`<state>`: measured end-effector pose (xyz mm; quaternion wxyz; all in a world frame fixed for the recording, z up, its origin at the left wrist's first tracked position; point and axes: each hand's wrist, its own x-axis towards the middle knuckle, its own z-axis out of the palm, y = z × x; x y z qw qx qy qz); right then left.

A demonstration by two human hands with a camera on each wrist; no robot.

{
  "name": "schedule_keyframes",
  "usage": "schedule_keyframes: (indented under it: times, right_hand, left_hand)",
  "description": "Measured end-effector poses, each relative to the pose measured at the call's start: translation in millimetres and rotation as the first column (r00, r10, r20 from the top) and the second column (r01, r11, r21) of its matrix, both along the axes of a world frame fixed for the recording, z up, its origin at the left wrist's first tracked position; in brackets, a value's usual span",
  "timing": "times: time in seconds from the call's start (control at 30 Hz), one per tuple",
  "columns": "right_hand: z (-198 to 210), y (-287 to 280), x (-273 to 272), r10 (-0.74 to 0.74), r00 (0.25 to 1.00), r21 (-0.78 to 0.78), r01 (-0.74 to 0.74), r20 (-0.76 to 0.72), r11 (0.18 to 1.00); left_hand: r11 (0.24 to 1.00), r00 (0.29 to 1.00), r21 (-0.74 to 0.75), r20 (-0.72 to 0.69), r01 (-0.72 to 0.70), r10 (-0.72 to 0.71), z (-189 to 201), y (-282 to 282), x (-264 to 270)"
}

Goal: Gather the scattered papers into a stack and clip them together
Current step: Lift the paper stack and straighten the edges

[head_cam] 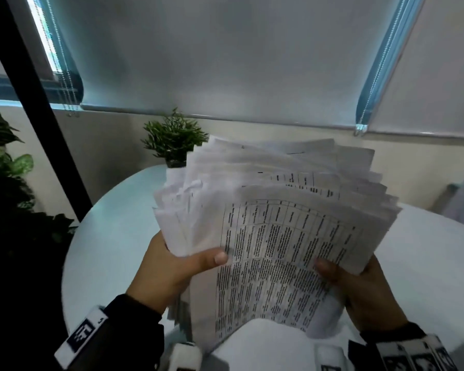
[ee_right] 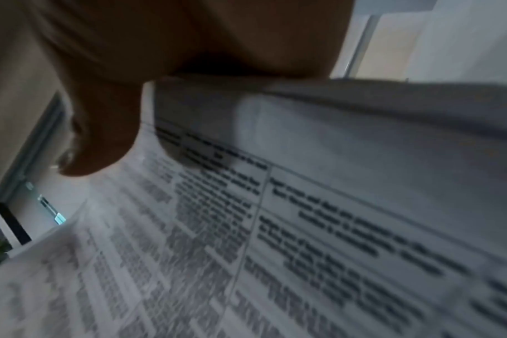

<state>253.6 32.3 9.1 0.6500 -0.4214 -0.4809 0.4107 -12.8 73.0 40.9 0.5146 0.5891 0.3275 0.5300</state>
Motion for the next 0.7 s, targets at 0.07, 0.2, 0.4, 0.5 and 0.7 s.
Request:
schedule_keyframes:
  times: [0.07, 0.2, 0.4, 0.5, 0.7]
  right_hand:
    - [6, 2, 4, 0.051, 0.999, 0.002, -0.051, 0.007, 0.999]
    - [7, 8, 11, 0.059, 0.997, 0.013, -0.060, 0.039, 0.998]
    - [12, 7, -6, -0.045, 0.997, 0.063, 0.041, 0.062, 0.997]
    - [4, 3, -3, -0.045, 0.999, 0.055, 0.044, 0.025, 0.998]
    - [12, -3, -20, -0.102, 0.992, 0.131, 0.092, 0.073, 0.987]
  left_hand:
    - [0.996, 0.997, 0.035, 0.013, 0.077, -0.077, 5, 2, -4]
    - [0.994, 0.995, 0.041, 0.008, 0.098, -0.098, 10, 4, -9]
    - [0.997, 0.997, 0.031, 0.003, -0.075, 0.075, 6, 0, -7]
    - [1.000, 1.000, 0.013, -0.025, -0.018, 0.018, 4, -1, -12]
    - [0.988, 0.993, 0.098, -0.007, -0.120, 0.121, 5, -6, 5]
